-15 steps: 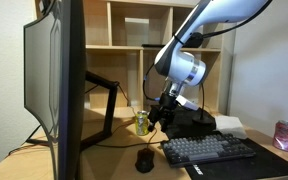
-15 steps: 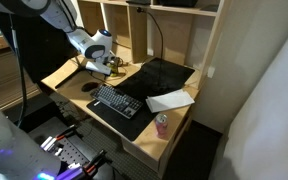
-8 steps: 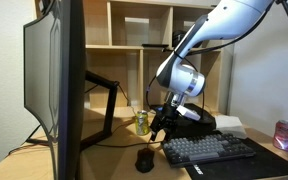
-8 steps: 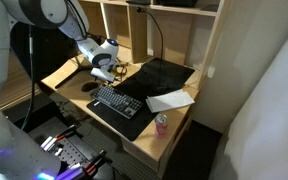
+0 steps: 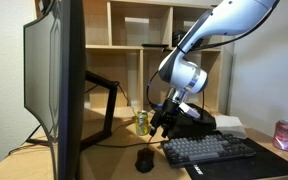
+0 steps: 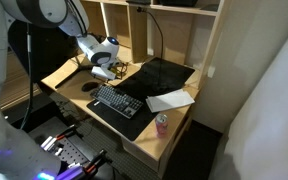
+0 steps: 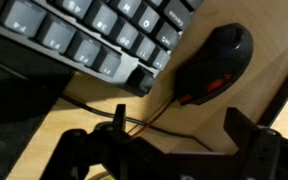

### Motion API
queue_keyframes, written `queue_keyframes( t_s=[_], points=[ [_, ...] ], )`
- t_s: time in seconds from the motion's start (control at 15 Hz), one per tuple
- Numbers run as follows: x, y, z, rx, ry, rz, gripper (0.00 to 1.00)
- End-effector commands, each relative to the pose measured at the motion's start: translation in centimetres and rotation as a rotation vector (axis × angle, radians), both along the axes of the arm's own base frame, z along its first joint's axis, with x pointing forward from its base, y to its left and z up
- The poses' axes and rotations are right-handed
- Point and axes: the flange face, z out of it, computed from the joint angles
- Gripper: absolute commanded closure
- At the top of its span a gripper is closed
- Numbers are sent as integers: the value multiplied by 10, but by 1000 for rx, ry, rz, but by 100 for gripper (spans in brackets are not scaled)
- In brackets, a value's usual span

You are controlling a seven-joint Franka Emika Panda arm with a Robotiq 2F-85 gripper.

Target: Click the top left button on the keyboard

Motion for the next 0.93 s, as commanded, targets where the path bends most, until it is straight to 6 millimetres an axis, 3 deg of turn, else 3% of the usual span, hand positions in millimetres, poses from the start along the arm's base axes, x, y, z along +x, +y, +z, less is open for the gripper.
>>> queue_keyframes(
  t_s=[0.0,0.47,0.53,0.87],
  points=[
    [-23,-5,16,19,28,46,0],
    [-30,-3,28,44,43,72,0],
    [-23,2,22,27,41,65,0],
    [-25,0,21,15,65,34,0]
  ],
)
